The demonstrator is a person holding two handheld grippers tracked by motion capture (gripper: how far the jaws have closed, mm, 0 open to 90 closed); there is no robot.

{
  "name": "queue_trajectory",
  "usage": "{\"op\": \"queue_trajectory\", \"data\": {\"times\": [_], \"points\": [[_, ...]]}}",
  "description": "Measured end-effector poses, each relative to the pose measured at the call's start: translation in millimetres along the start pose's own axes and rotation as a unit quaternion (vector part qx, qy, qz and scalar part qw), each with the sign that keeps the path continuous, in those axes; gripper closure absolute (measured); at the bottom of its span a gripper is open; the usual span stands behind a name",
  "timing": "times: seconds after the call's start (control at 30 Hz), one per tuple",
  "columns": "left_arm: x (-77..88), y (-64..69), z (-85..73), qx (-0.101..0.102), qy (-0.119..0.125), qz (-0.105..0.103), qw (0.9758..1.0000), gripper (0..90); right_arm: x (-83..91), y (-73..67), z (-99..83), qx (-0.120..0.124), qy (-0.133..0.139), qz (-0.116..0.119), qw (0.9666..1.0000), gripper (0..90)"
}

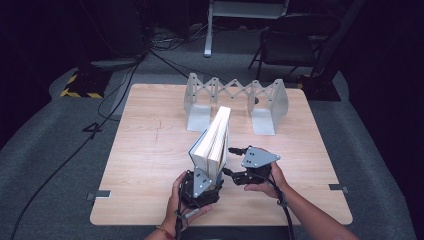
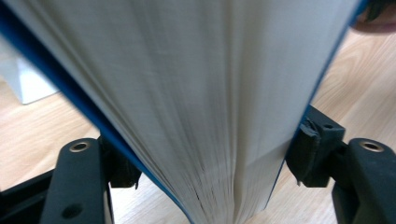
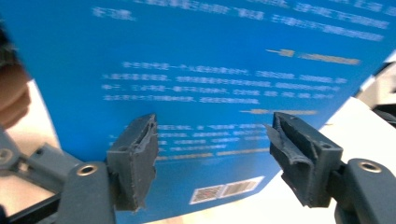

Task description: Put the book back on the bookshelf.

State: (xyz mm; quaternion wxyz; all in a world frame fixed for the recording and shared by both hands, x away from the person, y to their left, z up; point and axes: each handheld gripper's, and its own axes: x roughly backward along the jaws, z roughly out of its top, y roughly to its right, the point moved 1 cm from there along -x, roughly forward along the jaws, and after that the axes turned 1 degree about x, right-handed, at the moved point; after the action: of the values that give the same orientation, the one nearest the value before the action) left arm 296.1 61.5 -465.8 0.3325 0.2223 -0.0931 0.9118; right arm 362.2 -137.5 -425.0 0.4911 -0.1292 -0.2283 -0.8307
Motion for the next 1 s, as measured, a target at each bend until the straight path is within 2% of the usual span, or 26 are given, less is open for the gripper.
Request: {"op": "queue_trajectory", "data": {"times": [0.13,0.17,0.2,0.23,0.3,0.37,0.43,0.53,0.63,0.67,0.9,1.0], "points": [[2.0,-2.9,1.0,-0.014,-0.006,-0.009,0.9998,39.3,3.2,6.8,-4.1,-0.009,-0.003,-0.005,0.9999,33.0],[3.5,-7.1,0.4,-0.011,-0.006,-0.018,0.9997,42.6,5.9,12.3,-9.4,-0.004,-0.012,-0.013,0.9998,32.5],[3.5,-7.1,0.4,-0.011,-0.006,-0.018,0.9997,44.3,5.9,12.3,-9.4,-0.004,-0.012,-0.013,0.9998,32.5],[4.7,-10.0,-0.1,-0.01,-0.007,-0.023,0.9997,46.4,10.3,21.1,-17.5,-0.021,-0.017,-0.011,0.9996,32.2],[7.6,-18.7,-1.3,0.0,-0.009,-0.032,0.9994,49.0,12.7,26.5,-21.7,-0.03,-0.022,-0.01,0.9992,32.1],[10.3,-27.7,-1.9,0.001,-0.011,-0.024,0.9996,54.6,17.1,37.8,-29.3,-0.05,-0.039,-0.014,0.9979,32.5],[11.0,-39.6,-2.3,0.01,-0.01,-0.027,0.9995,58.3,22.8,50.9,-37.7,-0.081,-0.048,-0.011,0.9954,33.0],[8.7,-45.9,-1.6,0.011,-0.005,-0.021,0.9997,58.6,25.6,59.9,-44.9,-0.103,-0.062,-0.013,0.9927,32.9],[6.5,-52.8,3.6,0.023,0.022,-0.023,0.9992,56.6,28.7,66.1,-56.7,-0.115,-0.082,-0.017,0.9898,32.6],[7.1,-53.5,6.5,0.02,0.028,-0.022,0.9992,55.7,32.2,68.7,-63.0,-0.118,-0.09,-0.023,0.9887,32.7],[7.9,-52.6,18.5,0.011,0.042,-0.02,0.9989,55.8,44.3,80.0,-80.2,-0.143,-0.1,-0.033,0.9842,33.1],[7.7,-53.1,24.8,0.008,0.045,-0.021,0.9987,55.9,44.8,82.6,-81.6,-0.145,-0.102,-0.038,0.9835,33.2]]}}
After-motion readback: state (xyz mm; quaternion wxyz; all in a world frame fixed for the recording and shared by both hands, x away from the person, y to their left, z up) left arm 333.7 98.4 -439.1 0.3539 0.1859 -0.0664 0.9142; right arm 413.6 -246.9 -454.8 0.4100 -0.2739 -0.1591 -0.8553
